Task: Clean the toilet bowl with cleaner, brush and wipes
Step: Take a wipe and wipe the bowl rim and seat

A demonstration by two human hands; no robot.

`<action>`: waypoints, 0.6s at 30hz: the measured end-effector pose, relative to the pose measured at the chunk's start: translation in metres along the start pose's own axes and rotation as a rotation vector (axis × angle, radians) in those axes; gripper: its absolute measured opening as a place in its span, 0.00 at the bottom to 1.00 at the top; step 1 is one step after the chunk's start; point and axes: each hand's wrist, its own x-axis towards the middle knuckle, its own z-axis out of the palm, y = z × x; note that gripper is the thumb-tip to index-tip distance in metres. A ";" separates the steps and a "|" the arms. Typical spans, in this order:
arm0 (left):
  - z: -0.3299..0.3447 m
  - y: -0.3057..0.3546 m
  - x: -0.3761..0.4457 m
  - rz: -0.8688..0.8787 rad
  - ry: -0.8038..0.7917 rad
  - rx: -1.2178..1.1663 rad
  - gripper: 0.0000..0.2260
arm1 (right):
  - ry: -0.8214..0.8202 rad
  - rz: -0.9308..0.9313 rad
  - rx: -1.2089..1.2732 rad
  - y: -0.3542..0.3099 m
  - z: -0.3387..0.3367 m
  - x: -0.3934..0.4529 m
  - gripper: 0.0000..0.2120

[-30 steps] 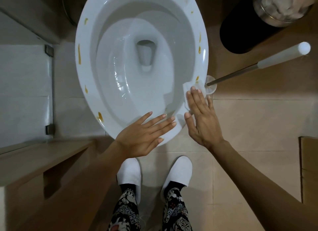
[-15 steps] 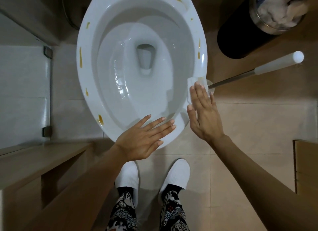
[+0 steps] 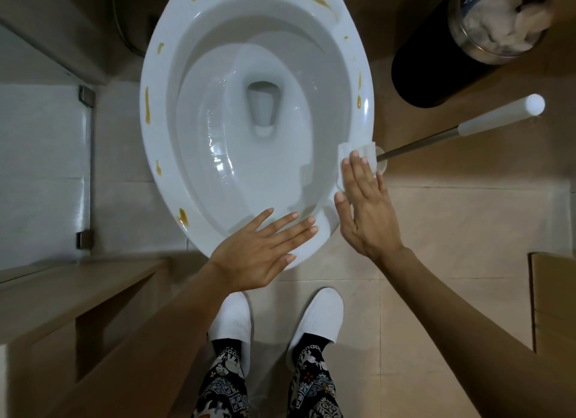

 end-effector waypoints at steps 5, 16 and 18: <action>0.000 0.000 0.001 0.000 0.011 -0.013 0.24 | -0.059 -0.061 0.008 -0.009 0.010 -0.029 0.32; 0.000 0.001 0.000 -0.009 0.006 -0.005 0.24 | -0.014 0.003 -0.005 0.003 -0.007 0.017 0.31; 0.000 0.000 0.001 -0.009 0.002 -0.012 0.24 | -0.022 0.002 0.011 -0.002 -0.002 0.002 0.33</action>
